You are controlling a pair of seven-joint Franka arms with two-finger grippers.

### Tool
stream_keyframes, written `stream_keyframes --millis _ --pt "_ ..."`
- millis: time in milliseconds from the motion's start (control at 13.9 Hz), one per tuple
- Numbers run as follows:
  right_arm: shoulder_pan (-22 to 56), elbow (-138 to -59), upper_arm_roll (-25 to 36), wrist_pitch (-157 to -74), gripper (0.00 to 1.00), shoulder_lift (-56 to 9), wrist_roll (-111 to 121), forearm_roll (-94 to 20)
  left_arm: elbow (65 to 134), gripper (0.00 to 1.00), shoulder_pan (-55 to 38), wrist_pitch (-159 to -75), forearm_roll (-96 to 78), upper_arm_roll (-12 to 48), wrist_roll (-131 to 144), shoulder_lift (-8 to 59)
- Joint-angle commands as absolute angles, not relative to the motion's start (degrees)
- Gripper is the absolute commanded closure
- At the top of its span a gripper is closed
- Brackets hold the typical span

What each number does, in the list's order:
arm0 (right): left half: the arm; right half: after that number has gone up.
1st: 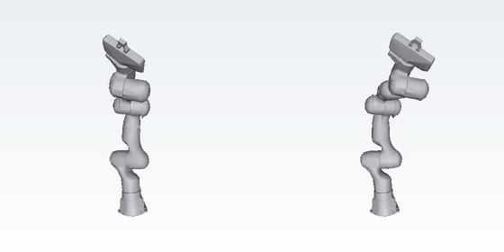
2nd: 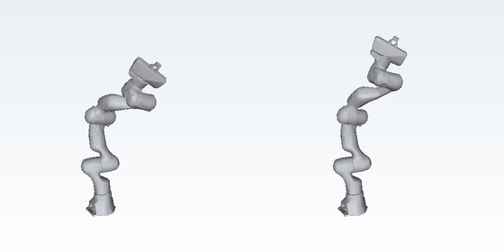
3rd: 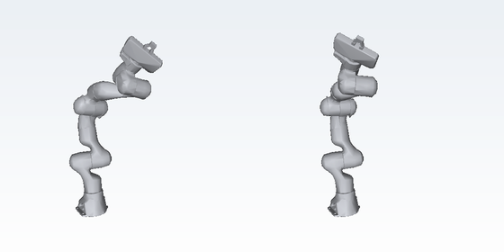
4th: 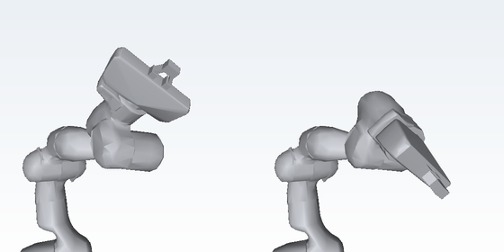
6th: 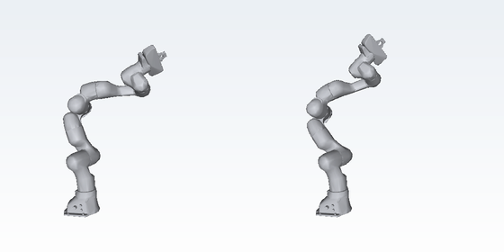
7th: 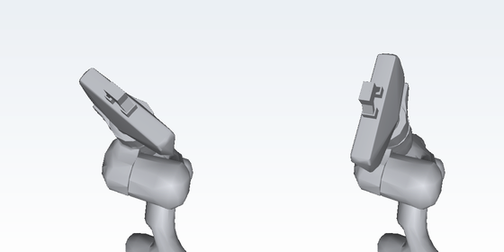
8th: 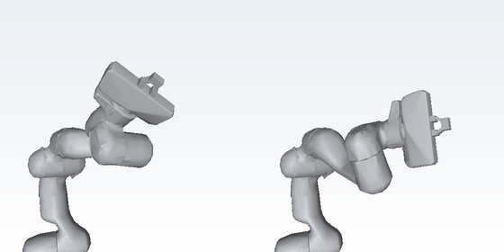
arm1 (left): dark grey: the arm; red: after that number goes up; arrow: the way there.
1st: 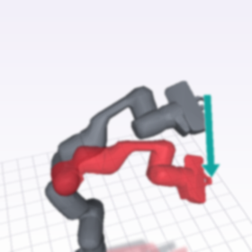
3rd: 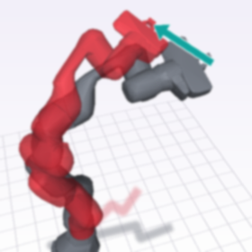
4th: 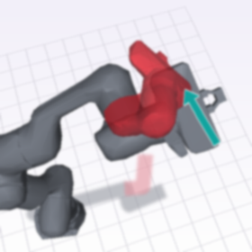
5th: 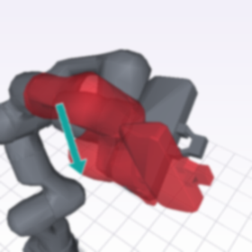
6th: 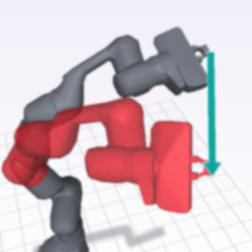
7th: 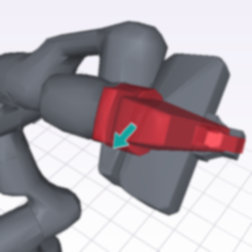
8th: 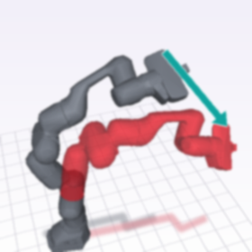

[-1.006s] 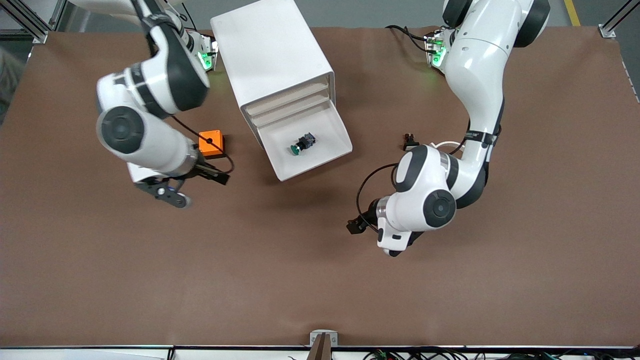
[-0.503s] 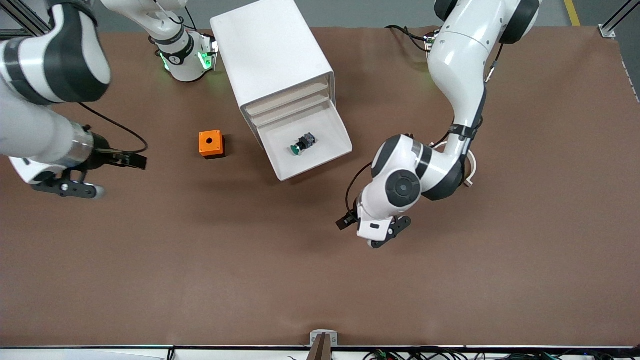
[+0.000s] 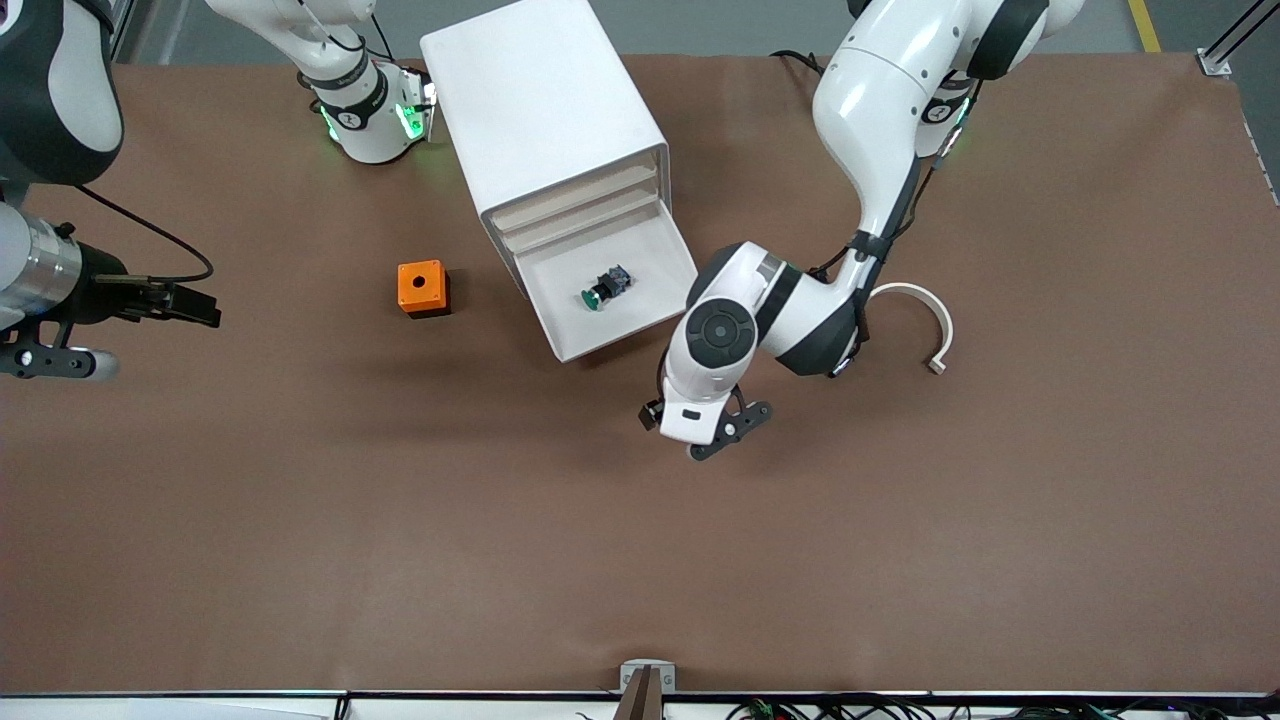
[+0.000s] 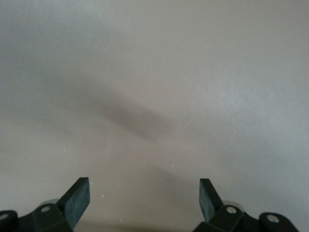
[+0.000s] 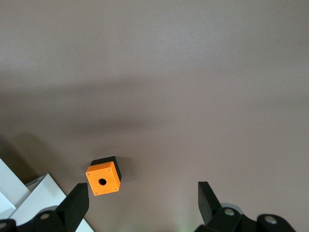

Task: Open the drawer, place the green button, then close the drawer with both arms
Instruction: 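Withdraw the right gripper while the left gripper moves to the drawer front, then push the drawer into the cabinet with the left gripper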

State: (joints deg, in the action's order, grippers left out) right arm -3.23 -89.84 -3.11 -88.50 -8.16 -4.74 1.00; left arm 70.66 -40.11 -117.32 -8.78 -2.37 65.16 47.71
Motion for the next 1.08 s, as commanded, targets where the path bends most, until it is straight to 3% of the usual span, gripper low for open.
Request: stream_keyframes --millis 0,431,647,1006 --pt "-4.0 -90.5 -4.7 -88.0 0.00 -7.0 -4.8 1.7 72.8 0.00 -42.4 -118.1 -7.4 -2.8 66.1 46.3" --pt "-2.9 -87.4 -4.8 -87.7 0.00 -7.6 -4.6 1.4 74.4 0.00 -46.3 -118.1 -7.4 -2.8 67.7 46.5" --pt "-2.8 -83.5 -4.7 -84.4 0.00 -7.9 -4.7 1.0 76.3 0.00 -48.2 -118.1 -7.4 -2.8 67.7 46.8" --pt "-3.1 -83.6 -4.6 -79.7 0.00 -7.7 -5.0 -1.5 78.7 0.00 -49.5 -117.6 -7.7 -0.9 67.8 46.1"
